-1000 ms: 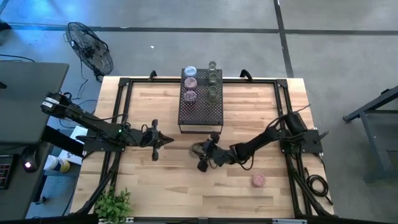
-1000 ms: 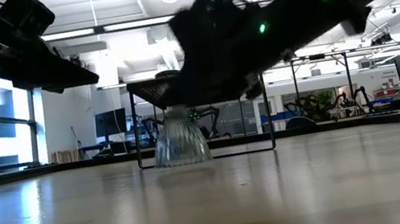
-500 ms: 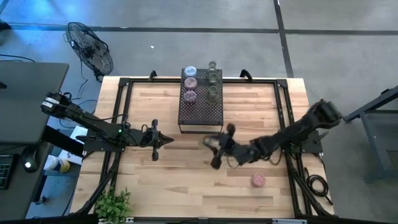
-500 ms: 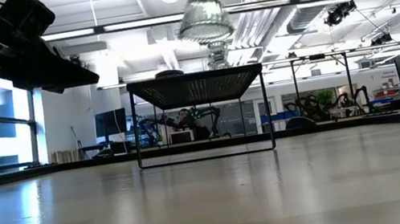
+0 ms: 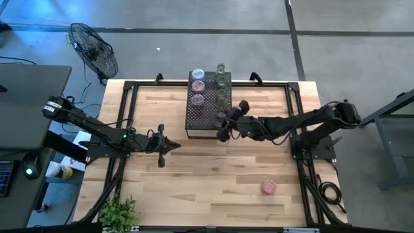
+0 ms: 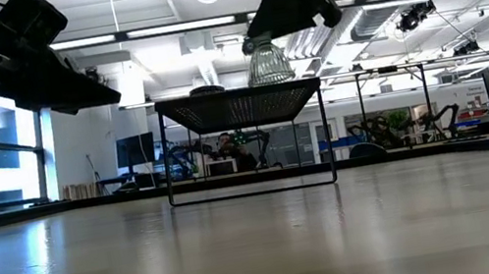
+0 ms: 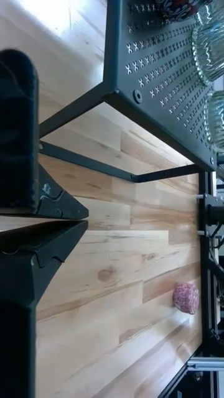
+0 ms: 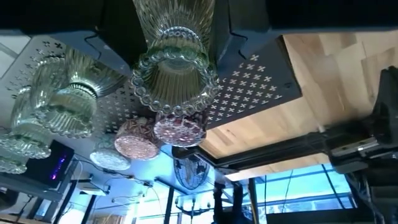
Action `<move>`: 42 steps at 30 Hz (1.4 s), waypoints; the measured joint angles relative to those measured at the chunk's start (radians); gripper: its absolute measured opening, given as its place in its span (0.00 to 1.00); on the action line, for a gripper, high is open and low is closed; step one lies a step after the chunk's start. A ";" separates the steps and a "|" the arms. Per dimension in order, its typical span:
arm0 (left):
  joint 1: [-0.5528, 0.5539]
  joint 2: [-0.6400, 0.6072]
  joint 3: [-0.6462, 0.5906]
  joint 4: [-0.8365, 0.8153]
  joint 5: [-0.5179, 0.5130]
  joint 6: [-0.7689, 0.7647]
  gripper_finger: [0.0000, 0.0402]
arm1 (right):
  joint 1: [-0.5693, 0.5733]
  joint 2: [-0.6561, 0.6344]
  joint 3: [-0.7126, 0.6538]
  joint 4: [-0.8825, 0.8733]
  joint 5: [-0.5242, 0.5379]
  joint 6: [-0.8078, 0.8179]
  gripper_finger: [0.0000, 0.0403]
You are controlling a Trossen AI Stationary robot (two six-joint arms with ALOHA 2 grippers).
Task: Pick & Place candle stick holders
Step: Put the green glass candle holder on the shelf aligned with the other green glass candle holders, then put the pink scented candle on the shelf aligned with the other black scented candle
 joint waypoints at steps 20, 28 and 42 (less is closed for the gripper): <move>0.000 0.000 0.000 -0.010 0.000 -0.003 0.03 | -0.060 0.003 0.001 -0.075 -0.032 0.083 0.39; 0.001 0.000 0.001 0.005 0.006 -0.053 0.03 | -0.060 0.003 0.001 -0.104 -0.013 0.086 0.52; 0.000 0.000 0.002 0.000 0.008 -0.105 0.03 | -0.047 -0.086 0.002 -0.082 0.062 0.043 0.67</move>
